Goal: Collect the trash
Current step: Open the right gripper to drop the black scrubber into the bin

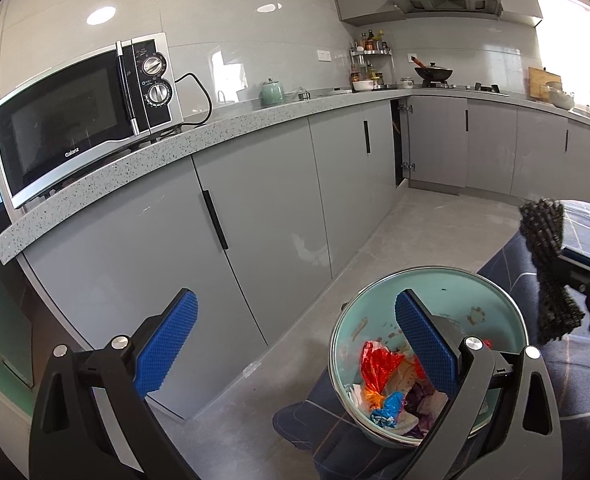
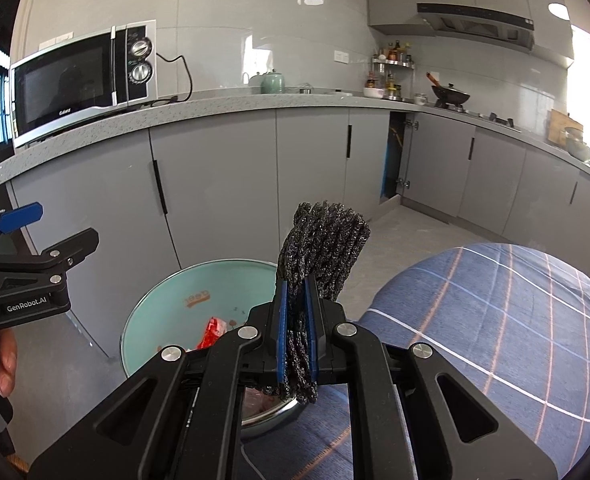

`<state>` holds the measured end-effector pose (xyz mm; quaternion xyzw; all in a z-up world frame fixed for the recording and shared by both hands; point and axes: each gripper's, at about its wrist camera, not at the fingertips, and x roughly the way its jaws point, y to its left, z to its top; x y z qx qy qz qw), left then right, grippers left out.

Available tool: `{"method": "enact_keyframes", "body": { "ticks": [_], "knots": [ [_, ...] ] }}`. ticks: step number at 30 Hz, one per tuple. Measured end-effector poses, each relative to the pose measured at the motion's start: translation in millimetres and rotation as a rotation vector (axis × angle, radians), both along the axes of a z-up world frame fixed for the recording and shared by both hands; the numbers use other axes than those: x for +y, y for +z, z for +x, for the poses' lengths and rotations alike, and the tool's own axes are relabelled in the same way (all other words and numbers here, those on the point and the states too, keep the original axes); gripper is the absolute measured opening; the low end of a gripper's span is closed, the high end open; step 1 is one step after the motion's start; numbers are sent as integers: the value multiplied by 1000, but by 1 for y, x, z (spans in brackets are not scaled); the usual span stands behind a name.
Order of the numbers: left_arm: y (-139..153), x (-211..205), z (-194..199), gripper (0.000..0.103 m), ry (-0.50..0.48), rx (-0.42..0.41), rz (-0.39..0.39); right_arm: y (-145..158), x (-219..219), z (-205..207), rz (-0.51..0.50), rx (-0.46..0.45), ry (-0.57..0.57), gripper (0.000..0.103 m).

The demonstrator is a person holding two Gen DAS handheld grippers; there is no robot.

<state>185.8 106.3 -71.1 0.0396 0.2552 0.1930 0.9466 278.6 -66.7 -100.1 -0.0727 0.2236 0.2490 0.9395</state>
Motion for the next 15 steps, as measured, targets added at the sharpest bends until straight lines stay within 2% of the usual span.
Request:
{"method": "enact_keyframes", "body": {
  "ticks": [1, 3, 9, 12, 15],
  "knots": [
    [0, 0, 0, 97, 0, 1, 0, -1, 2, 0, 0, 0, 13, 15],
    [-1, 1, 1, 97, 0, 4, -1, -1, 5, -1, -2, -20, 16, 47],
    [-1, 2, 2, 97, 1, 8, -4, 1, -1, -7, 17, -20, -10, 52],
    [-1, -1, 0, 97, -7, 1, -12, 6, -15, -16, 48, -21, -61, 59],
    [2, -7, -5, 97, -24, -20, -24, 12, -31, -28, 90, -21, -105, 61]
  ]
}}
